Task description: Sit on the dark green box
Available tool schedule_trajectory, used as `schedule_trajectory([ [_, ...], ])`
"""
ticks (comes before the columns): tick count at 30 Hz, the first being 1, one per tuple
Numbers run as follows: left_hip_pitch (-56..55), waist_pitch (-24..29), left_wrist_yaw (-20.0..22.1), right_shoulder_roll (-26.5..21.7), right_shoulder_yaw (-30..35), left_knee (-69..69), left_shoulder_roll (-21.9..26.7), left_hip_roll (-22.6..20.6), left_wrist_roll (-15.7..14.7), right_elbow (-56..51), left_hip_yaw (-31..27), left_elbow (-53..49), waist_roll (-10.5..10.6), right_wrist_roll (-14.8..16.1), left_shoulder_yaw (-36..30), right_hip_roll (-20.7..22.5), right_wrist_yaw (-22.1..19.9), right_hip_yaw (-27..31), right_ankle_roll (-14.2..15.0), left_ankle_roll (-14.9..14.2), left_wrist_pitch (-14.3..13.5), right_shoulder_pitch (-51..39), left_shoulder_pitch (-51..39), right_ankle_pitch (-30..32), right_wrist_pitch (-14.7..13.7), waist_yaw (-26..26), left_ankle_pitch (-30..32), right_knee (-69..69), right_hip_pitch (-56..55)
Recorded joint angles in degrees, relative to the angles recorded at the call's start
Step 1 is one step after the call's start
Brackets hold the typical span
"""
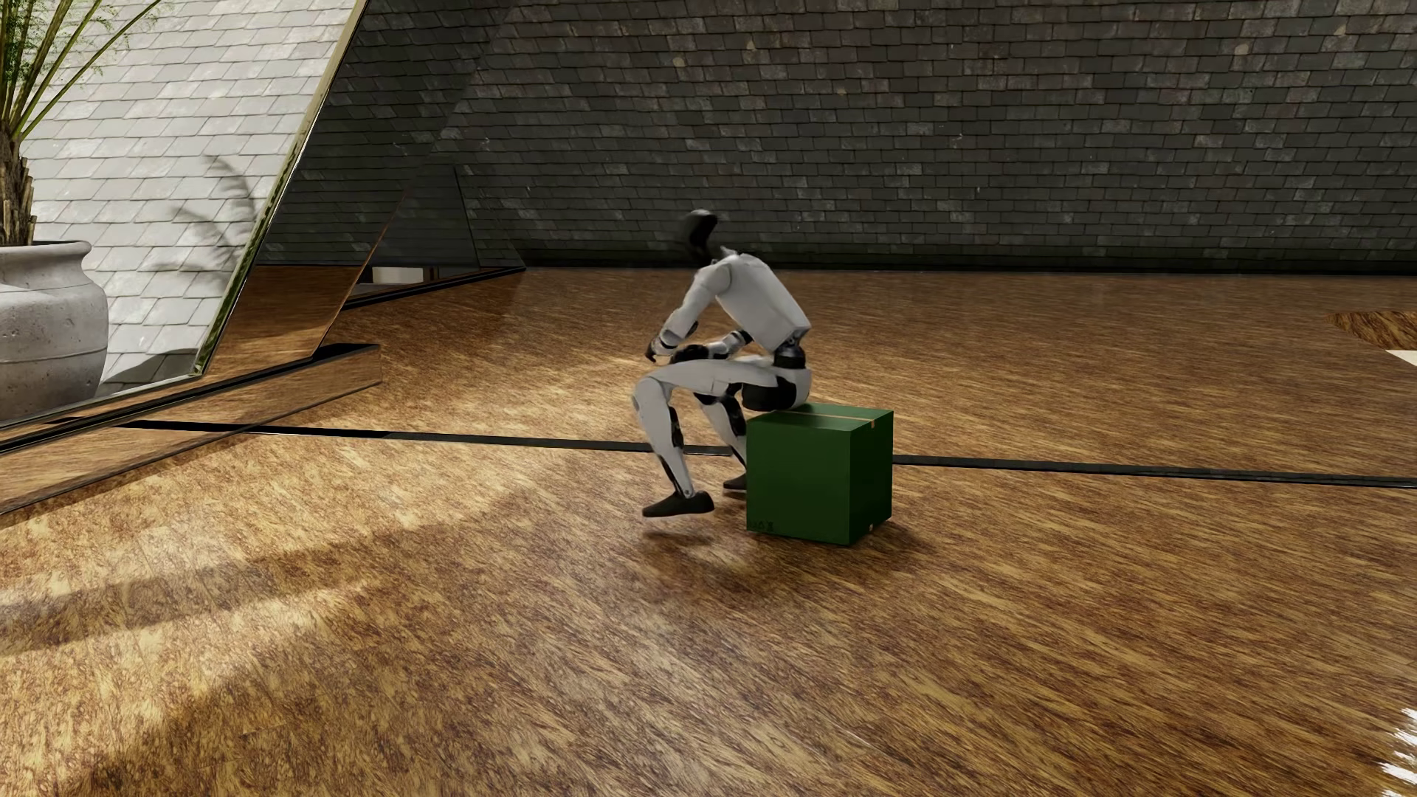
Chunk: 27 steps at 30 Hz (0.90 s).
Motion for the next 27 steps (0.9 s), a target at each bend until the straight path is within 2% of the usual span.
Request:
schedule_trajectory([
  [3, 4.8, -2.4, -4.6, 6.8, -6.9, 0.1, -6.4, 0.4, 2.7, 7.2, 0.2, 6.8, -0.5, -1.5, 4.5, -0.5, 5.2, -0.8, -0.3, 0.6, 2.0, 7.2, 6.2, 1.7, 1.1, 0.0, 1.6, 0.1, 5.1],
  [6, 10.1, -5.2, -7.9, 14.6, -12.7, 0.2, -16.0, 0.7, 6.5, 15.3, 0.5, 14.6, -0.6, -2.7, 10.9, -1.2, 9.4, -1.3, -0.6, 1.1, 3.3, 13.1, 12.9, 2.4, 1.6, 0.3, 2.1, 0.2, 10.3],
  [10, 15.2, -9.5, -7.4, 23.1, -18.3, -0.5, -30.1, 0.4, 9.4, 24.8, 0.9, 25.3, -0.1, -3.5, 18.8, -1.3, 12.3, -2.0, -1.0, 2.2, 4.4, 18.2, 19.4, 3.2, 1.9, 0.7, 2.7, -0.8, 15.9],
  [12, 16.8, -11.2, -6.5, 25.5, -19.5, -0.8, -34.1, -0.4, 10.0, 28.5, 1.0, 29.3, 0.3, -2.9, 19.4, -1.1, 12.7, -2.2, -1.4, 3.1, 5.1, 19.5, 20.1, 3.7, 2.3, 1.0, 3.2, -1.3, 18.0],
  [14, 18.4, -12.6, -5.6, 26.6, -19.8, -0.9, -34.9, -1.4, 9.5, 31.9, 1.2, 33.1, 0.7, -1.9, 18.2, -1.0, 11.5, -2.5, -1.8, 4.1, 5.3, 20.2, 19.6, 3.9, 2.9, 1.1, 3.6, -1.7, 20.1],
  [17, 20.2, -14.9, -3.1, 27.9, -22.3, -0.9, -35.0, -2.2, 6.9, 36.7, 1.4, 38.3, 1.2, 1.4, 18.0, -0.7, 9.0, -2.9, -2.2, 5.3, 6.3, 22.9, 20.9, 4.2, 5.1, 1.2, 3.8, -2.1, 22.6],
  [18, 20.6, -15.6, -2.0, 28.5, -23.9, -0.9, -35.4, -2.3, 5.5, 38.8, 1.4, 40.7, 1.2, 2.9, 19.1, -0.5, 8.5, -2.9, -2.3, 5.5, 6.8, 24.4, 22.1, 4.4, 6.2, 1.2, 3.9, -2.2, 23.1],
  [20, 21.3, -16.5, -1.1, 29.9, -27.2, -1.0, -36.0, -2.5, 2.2, 44.9, 1.6, 47.6, 1.3, 8.3, 21.5, -0.1, 9.4, -3.2, -2.9, 5.9, 9.3, 27.1, 24.4, 4.8, 9.4, 1.0, 4.2, -2.4, 24.0],
  [21, 21.6, -17.0, -2.7, 30.2, -28.6, -1.2, -36.1, -2.6, 0.8, 49.1, 1.7, 52.3, 1.3, 10.1, 22.5, 0.0, 11.2, -3.2, -3.2, 6.0, 10.8, 28.4, 25.4, 5.0, 10.8, 1.0, 4.4, -2.4, 24.2],
  [23, 22.3, -17.4, -9.1, 29.9, -29.7, -1.4, -35.8, -2.7, 2.0, 57.7, 2.0, 62.7, 1.5, 11.4, 22.8, 0.2, 17.6, -3.4, -3.4, 6.6, 14.4, 31.1, 26.9, 5.2, 13.7, 1.0, 4.7, -2.6, 24.9],
  [24, 22.6, -17.6, -12.5, 29.7, -29.8, -1.5, -36.0, -3.0, 4.0, 62.2, 2.3, 67.9, 1.7, 10.6, 22.4, 0.0, 21.7, -3.5, -3.5, 6.8, 15.4, 32.3, 27.5, 5.2, 14.5, 1.1, 4.7, -2.7, 25.2],
  [25, 22.9, -17.7, -15.6, 29.6, -29.8, -1.6, -36.5, -3.1, 6.9, 65.9, 2.4, 72.4, 1.8, 8.3, 22.2, -0.1, 25.6, -3.5, -3.5, 6.8, 15.6, 33.5, 28.3, 5.3, 14.4, 1.2, 4.8, -2.7, 25.5],
  [27, 23.4, -18.2, -19.2, 30.3, -30.0, -1.7, -38.2, -3.3, 12.6, 71.0, 2.6, 79.5, 1.8, 0.8, 22.0, -0.5, 31.2, -3.7, -3.5, 6.9, 15.0, 36.5, 30.9, 5.2, 12.5, 1.3, 4.8, -2.7, 25.9],
])
